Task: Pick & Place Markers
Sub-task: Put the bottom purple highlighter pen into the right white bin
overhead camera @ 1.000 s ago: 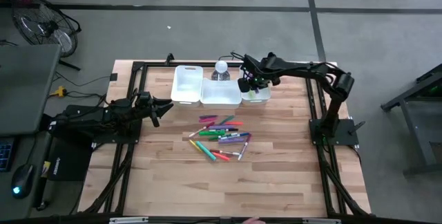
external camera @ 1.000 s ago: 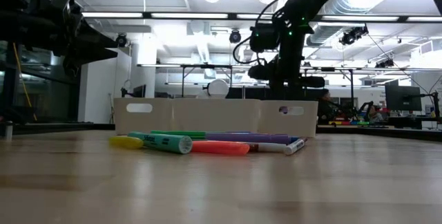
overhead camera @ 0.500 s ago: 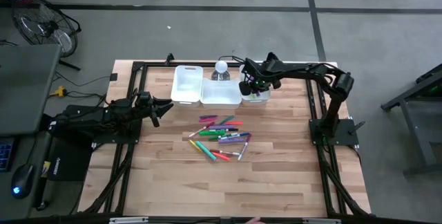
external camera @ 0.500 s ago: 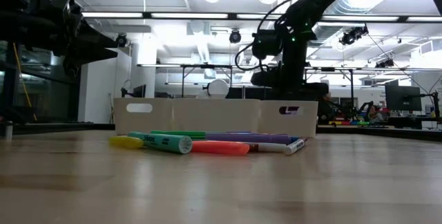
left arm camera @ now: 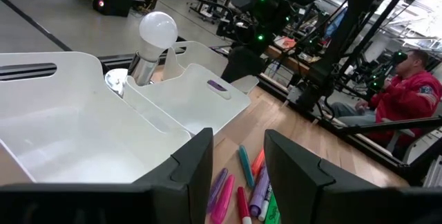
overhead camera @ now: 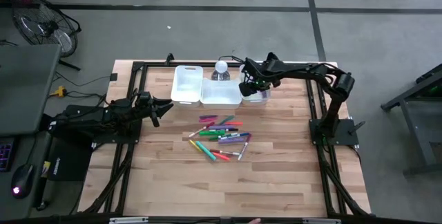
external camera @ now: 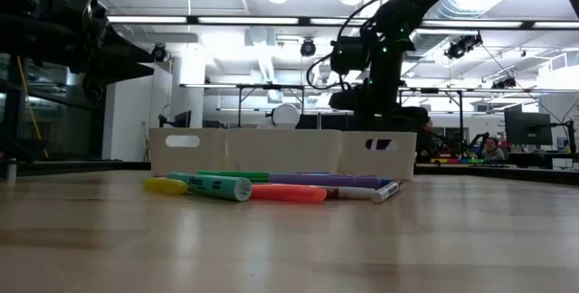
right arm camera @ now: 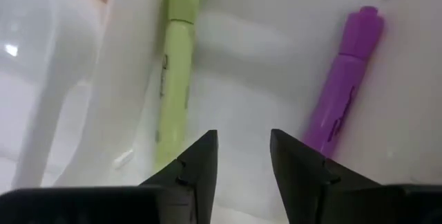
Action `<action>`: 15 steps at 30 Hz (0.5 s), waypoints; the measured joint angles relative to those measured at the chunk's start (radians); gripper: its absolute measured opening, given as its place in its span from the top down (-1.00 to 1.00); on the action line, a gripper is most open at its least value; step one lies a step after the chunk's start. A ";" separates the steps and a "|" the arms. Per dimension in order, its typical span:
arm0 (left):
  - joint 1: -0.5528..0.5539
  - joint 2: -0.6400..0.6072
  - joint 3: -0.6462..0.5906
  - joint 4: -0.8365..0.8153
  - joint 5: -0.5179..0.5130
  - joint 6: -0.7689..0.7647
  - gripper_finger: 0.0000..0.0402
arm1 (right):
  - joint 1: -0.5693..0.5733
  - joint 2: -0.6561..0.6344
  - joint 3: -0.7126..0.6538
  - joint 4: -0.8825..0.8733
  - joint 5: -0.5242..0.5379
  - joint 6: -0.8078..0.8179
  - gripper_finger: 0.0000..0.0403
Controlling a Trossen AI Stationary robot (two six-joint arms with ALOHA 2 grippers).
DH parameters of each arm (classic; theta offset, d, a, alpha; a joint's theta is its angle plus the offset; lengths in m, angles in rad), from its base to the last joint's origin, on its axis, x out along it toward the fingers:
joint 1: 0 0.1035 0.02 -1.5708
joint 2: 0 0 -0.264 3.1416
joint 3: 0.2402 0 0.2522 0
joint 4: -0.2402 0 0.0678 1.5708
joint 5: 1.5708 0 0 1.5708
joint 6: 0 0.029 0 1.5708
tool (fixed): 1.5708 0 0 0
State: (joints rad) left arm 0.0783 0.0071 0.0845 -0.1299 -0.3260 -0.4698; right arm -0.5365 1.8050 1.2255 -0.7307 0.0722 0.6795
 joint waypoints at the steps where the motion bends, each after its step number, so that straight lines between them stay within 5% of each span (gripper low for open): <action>1: 0.000 0.000 0.000 0.000 0.000 0.000 0.36 | 0.000 -0.011 0.000 0.000 -0.001 -0.013 0.39; 15: 0.000 0.000 0.000 0.000 0.000 0.000 0.36 | 0.174 -0.162 0.000 -0.010 -0.019 -0.359 0.39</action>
State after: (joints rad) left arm 0.0780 0.0071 0.0845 -0.1298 -0.3262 -0.4698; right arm -0.3629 1.6428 1.2255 -0.7403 0.0531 0.3207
